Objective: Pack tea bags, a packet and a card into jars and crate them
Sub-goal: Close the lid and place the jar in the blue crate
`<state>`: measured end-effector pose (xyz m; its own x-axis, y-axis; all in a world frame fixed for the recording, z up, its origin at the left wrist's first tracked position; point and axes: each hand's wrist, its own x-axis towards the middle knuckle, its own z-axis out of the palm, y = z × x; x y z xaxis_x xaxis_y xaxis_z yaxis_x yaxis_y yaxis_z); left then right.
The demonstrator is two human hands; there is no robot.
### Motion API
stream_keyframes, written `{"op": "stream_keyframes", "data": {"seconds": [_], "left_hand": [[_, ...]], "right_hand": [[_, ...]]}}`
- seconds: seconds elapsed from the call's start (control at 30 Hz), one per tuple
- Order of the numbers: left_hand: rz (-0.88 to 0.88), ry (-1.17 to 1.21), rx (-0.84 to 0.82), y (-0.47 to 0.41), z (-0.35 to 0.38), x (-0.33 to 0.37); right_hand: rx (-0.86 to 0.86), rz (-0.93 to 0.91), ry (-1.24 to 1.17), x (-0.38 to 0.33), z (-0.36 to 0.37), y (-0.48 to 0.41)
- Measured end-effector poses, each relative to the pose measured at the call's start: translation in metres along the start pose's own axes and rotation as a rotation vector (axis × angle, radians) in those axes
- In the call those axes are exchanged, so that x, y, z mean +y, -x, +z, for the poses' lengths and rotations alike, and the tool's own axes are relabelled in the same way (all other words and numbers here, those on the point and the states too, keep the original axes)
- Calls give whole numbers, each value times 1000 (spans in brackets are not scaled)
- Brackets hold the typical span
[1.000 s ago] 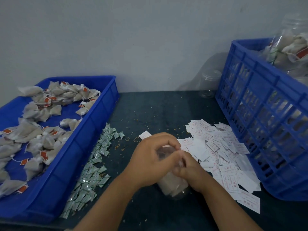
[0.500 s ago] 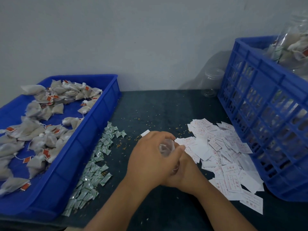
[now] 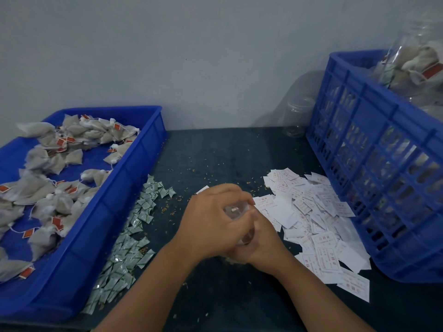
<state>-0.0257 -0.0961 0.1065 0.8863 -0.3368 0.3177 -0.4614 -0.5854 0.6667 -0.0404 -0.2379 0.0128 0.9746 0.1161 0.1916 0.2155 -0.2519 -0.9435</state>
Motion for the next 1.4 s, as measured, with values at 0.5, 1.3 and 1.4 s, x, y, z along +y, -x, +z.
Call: {"op": "stream_keyframes", "data": {"seconds": [0.5,1.3,1.4], "left_hand": [[-220,227,213,12,21,-12],[-48,290,-76,3,-3,-29],[-51,200,-58,10,-6,-26]], "right_hand": [[208,-78,88,-10,6,6],[321,-105,285,-11,7,14],[187,-38,458,-36,-3,10]]}}
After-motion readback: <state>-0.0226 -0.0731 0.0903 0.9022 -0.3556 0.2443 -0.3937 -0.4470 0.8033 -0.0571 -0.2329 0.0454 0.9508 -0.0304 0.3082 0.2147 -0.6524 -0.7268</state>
